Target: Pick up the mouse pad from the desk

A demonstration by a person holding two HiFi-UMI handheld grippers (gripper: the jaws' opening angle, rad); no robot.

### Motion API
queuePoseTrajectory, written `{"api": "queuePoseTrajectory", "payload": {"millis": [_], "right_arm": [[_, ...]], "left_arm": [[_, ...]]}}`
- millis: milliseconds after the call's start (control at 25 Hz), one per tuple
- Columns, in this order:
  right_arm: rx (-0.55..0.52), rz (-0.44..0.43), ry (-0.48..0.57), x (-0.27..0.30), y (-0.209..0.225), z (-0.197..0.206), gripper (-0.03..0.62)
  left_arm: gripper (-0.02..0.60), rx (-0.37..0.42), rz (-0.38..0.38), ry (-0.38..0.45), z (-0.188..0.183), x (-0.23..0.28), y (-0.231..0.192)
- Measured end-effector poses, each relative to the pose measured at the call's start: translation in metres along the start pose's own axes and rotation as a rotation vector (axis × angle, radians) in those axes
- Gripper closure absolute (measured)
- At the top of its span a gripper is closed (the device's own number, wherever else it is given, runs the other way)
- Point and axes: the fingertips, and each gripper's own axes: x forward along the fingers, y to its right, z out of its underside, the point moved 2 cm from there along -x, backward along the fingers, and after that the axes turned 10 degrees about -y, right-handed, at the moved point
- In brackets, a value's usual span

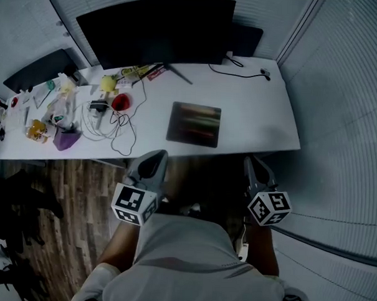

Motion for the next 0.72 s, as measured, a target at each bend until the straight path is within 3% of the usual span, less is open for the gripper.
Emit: {"api": "queuePoseTrajectory", "payload": {"millis": [360, 720], "right_arm": [[-0.019, 0.011, -0.094, 0.107, -0.010, -0.015, 0.586], [-0.060, 0.106, -0.206, 0.219, -0.017, -0.031, 0.566]], "left_arm": [[0.578, -0.043, 0.021, -0.050, -0.003, 0.063, -0.092], [0.537, -0.052, 0.107, -0.166, 0.011, 0.135, -0.191]]}}
